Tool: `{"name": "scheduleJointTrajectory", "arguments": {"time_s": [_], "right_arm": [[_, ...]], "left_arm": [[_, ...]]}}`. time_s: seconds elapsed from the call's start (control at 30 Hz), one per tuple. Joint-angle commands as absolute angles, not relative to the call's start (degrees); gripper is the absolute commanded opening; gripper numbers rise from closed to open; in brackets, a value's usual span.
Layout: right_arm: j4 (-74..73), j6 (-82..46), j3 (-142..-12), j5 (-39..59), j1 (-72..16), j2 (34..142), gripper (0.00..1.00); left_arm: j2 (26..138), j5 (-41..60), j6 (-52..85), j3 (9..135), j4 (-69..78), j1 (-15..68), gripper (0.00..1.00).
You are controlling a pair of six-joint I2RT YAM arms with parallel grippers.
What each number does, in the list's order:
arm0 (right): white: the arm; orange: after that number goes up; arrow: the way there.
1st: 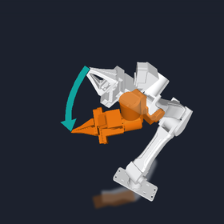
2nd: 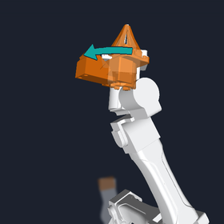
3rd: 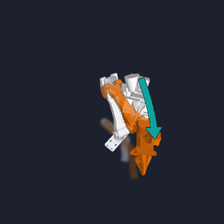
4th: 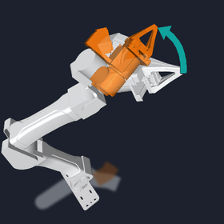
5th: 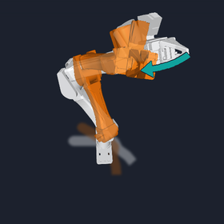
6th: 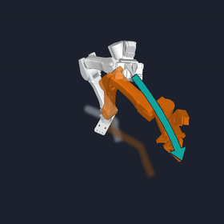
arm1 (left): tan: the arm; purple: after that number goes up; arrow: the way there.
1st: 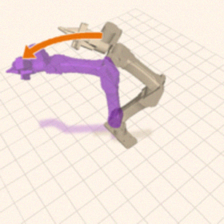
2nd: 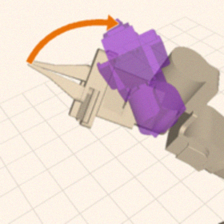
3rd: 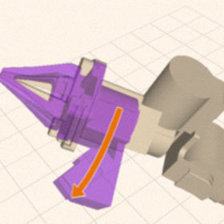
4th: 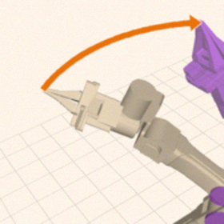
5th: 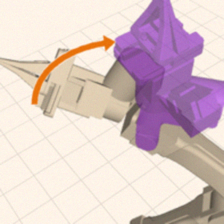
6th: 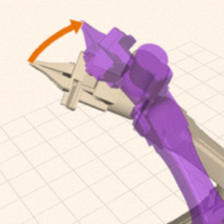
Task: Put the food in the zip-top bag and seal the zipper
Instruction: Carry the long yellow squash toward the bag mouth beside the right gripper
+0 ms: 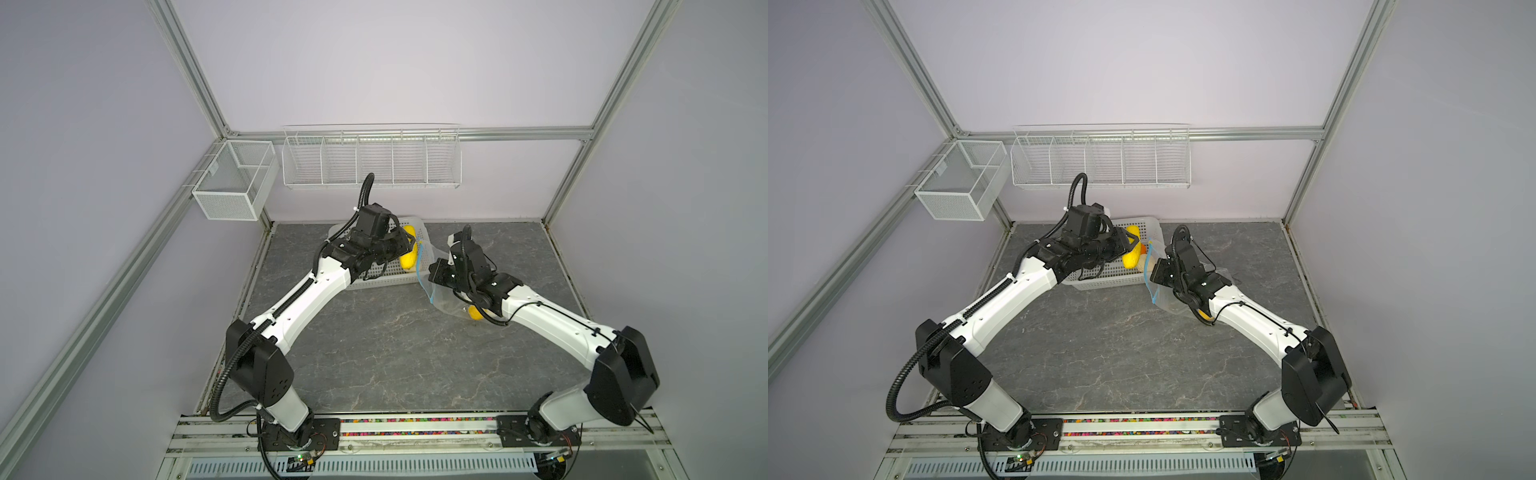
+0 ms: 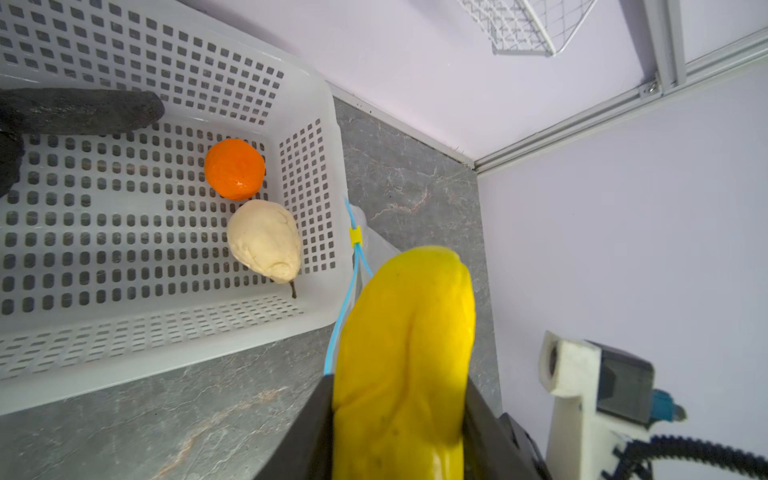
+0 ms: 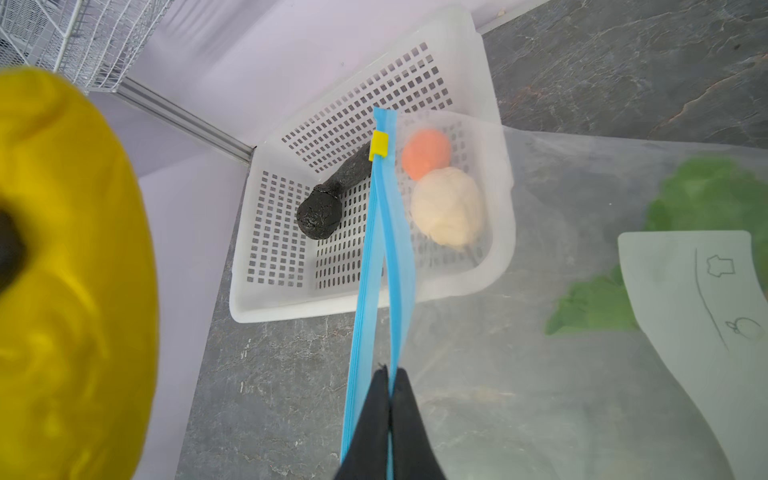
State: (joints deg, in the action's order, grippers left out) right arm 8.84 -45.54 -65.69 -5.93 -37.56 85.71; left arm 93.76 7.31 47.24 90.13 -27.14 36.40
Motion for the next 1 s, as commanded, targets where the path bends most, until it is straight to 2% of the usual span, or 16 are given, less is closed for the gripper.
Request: {"name": "scheduleJointTrajectory", "arguments": {"time_s": [0.0,0.97], "right_arm": [[7.4,-47.6,-67.0,-5.9,-38.1,83.0,0.06],[8.1,-54.9,-68.9,-8.3,-39.8,78.9,0.06]], "left_arm": [[93.1,4.9,50.9,88.4,-21.1,37.5,0.41],[93.5,1.2,54.6,80.6,-8.9,38.5,0.43]]}}
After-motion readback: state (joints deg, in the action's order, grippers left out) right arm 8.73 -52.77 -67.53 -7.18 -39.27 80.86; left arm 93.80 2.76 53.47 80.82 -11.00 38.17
